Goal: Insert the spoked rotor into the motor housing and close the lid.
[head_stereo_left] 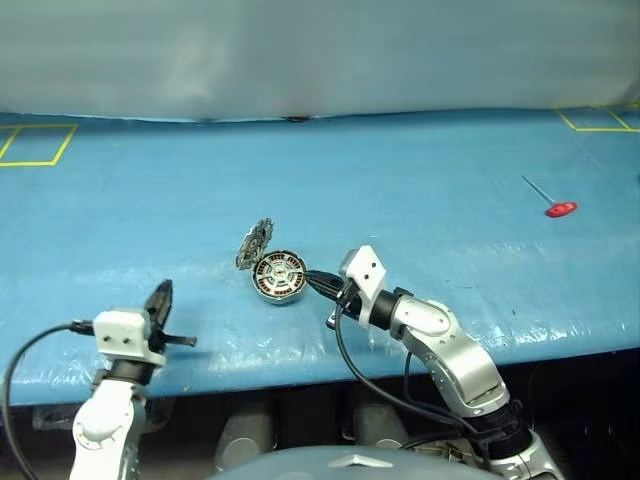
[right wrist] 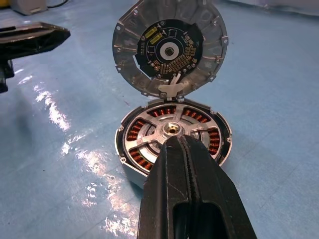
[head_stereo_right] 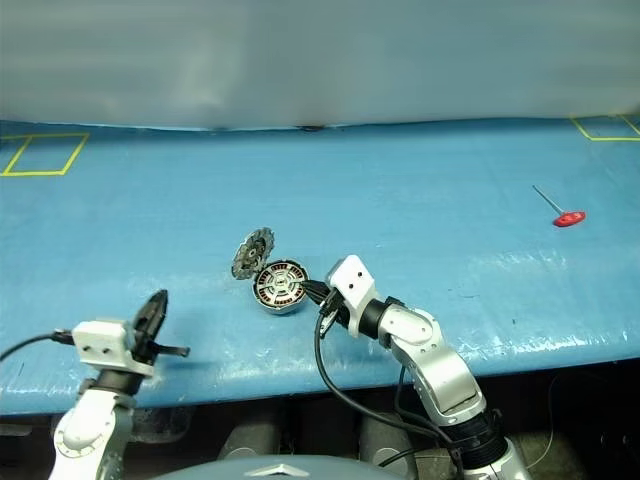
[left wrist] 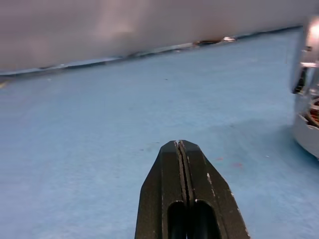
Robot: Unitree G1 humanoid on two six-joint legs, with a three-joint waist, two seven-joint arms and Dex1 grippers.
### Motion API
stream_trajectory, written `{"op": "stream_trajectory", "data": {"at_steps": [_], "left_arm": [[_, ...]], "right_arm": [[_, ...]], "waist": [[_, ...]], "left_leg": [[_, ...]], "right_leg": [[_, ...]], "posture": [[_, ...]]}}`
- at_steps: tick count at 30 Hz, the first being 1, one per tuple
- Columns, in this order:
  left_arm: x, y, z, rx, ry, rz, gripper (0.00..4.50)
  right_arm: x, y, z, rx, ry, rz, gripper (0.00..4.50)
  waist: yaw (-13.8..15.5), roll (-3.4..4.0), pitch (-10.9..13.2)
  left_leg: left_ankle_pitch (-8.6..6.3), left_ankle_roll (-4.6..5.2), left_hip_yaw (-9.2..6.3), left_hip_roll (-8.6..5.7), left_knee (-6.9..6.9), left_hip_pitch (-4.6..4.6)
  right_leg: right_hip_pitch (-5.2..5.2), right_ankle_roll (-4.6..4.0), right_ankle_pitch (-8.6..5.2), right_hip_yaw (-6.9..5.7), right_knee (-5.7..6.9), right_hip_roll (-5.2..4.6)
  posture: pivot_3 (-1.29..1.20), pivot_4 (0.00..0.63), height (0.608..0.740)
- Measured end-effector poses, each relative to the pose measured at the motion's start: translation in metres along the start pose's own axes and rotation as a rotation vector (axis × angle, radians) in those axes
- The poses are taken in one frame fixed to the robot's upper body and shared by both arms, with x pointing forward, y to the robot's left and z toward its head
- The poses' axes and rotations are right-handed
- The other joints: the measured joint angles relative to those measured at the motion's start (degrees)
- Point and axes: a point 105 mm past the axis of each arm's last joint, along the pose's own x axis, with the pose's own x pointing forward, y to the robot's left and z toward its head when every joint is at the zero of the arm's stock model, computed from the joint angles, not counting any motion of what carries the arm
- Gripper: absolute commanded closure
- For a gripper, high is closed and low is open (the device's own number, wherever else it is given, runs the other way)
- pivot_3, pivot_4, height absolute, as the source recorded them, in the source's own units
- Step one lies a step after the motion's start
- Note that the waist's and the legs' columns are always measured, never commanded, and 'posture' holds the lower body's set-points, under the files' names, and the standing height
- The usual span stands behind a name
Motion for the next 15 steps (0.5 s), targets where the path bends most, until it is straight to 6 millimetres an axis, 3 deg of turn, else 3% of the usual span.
{"op": "stream_trajectory", "data": {"at_steps": [7, 15], "left_arm": [[0.050, 0.009, 0.007, -0.125, 0.014, -0.129, 4.50], [0.095, -0.010, 0.004, -0.233, 0.104, -0.371, 4.50]], "right_arm": [[-0.004, 0.000, -0.005, 0.030, -0.009, -0.035, 4.48], [-0.013, 0.003, -0.005, 0.011, -0.075, -0.058, 4.48]], "waist": [[-0.2, -0.15, -0.1], [-0.4, -0.19, -0.1]], "left_leg": [[0.02, -0.01, 0.01, -0.04, 0.01, -0.01], [0.05, -0.06, 0.02, -0.05, 0.00, -0.01]], "right_leg": [[0.08, -0.10, 0.20, 0.02, 0.02, 0.04], [0.10, 0.13, 0.33, 0.04, 0.01, 0.11]], "posture": [[0.00, 0.150, 0.740], [0.00, 0.150, 0.740]]}}
